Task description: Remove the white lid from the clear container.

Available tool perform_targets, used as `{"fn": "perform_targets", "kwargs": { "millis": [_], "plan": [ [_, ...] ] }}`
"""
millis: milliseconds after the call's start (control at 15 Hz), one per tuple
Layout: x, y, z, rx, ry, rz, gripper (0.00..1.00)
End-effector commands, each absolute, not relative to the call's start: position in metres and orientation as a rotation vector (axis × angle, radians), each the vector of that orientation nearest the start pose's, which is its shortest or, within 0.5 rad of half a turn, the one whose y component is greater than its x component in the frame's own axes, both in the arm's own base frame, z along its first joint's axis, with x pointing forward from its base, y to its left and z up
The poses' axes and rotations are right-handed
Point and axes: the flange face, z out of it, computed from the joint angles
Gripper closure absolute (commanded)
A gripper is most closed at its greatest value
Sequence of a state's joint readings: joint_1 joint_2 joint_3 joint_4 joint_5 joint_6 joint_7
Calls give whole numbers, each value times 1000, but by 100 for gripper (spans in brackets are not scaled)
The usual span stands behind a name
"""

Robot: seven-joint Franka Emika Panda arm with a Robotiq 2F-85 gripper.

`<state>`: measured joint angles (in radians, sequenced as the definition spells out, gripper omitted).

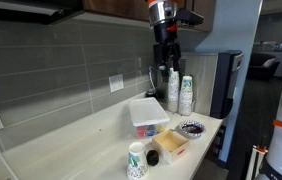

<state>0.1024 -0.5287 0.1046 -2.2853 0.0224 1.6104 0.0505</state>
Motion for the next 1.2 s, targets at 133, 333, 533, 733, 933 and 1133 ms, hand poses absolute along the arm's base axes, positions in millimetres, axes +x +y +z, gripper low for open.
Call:
{"fn": "perform_targets", "kwargs": {
  "millis": [133, 333, 533, 733, 933, 1133],
  "plan": [
    [367, 85, 539, -3174, -216, 226, 0],
    [367, 85, 540, -3174, -216, 226, 0],
    [370, 67, 536, -3151, -132, 218, 0],
    [374, 36, 529, -3123, -9, 231, 0],
    [376, -4, 515, -3072, 145, 237, 0],
    [382, -42, 496, -2984, 278, 209, 0]
  ]
}}
